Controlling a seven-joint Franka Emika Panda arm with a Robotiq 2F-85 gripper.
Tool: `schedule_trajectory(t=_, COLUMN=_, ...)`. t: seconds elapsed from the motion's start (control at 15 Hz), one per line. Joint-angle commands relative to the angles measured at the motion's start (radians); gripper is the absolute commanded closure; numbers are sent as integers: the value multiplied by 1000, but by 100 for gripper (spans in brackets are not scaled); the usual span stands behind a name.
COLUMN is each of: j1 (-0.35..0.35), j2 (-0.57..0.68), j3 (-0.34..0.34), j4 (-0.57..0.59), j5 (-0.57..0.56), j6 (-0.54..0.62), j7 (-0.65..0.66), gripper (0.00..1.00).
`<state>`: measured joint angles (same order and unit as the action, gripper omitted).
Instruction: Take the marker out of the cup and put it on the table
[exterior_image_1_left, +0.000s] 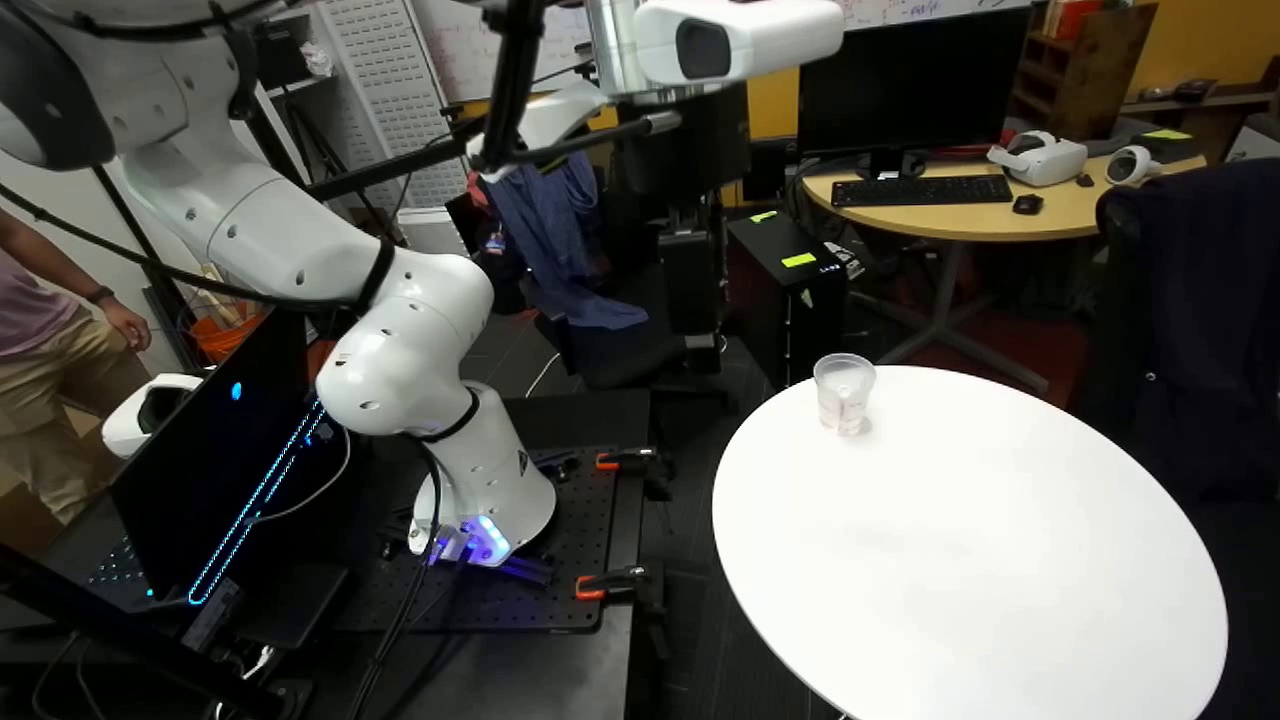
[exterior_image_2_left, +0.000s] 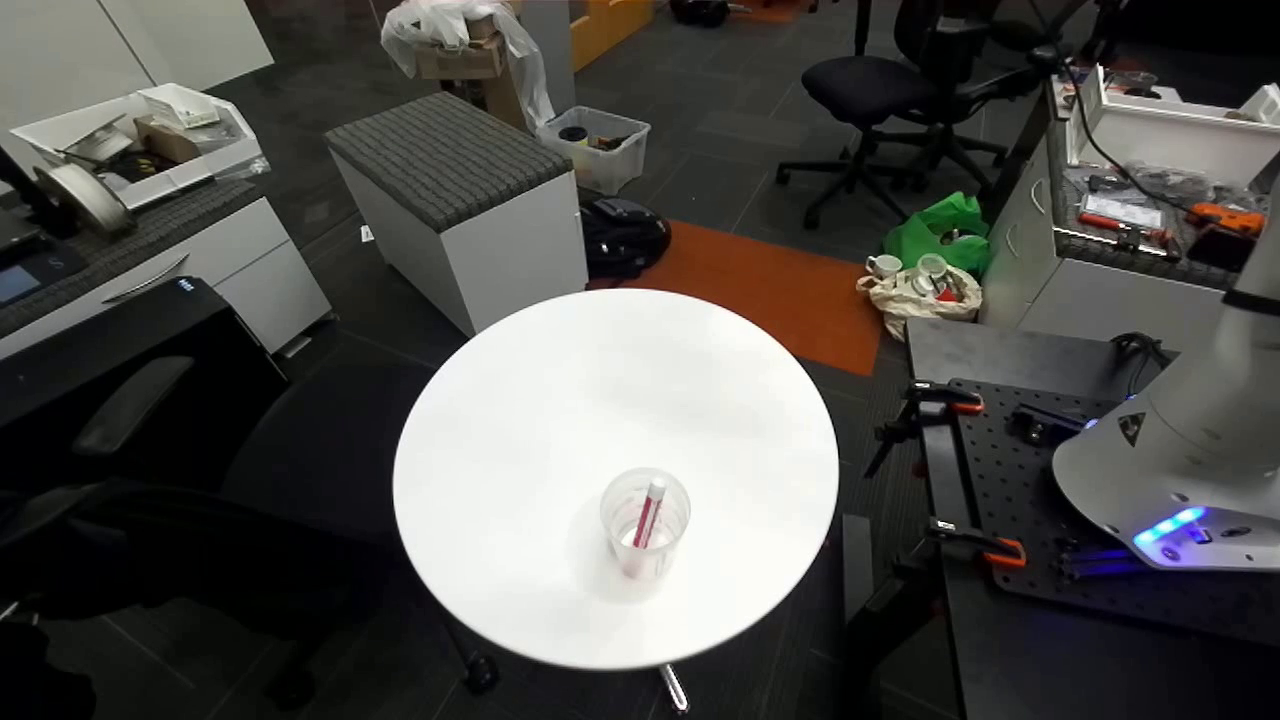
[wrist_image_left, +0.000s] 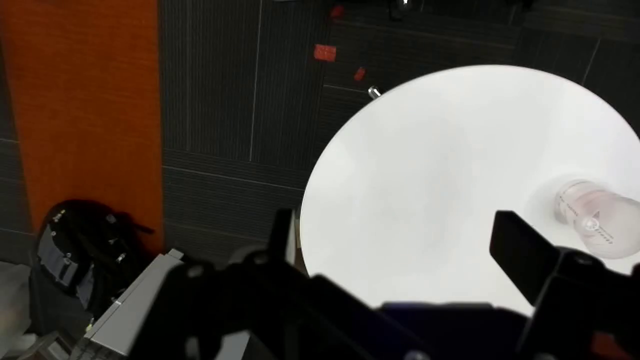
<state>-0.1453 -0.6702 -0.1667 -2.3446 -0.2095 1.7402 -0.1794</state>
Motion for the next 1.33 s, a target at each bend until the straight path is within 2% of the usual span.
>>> schedule_trajectory(t=0.0, j1=11, j2=19, j3=-1, j4=14, j5=-2, j6=10, j7=6, gripper=0)
schedule_trajectory(t=0.47, j1=48, j2=81, j3=30, j4=39, j5=10, j6=84, j7=26, gripper=0)
schedule_trajectory(t=0.87, j1=86, j2=157, j3=84, j4=65, j5=-8, j6=143, j7=17, gripper=0)
schedule_trajectory(t=1.27, j1=118, j2=231, j3=136, j4=96, j5=-44, j6=150, j7=-3, gripper=0)
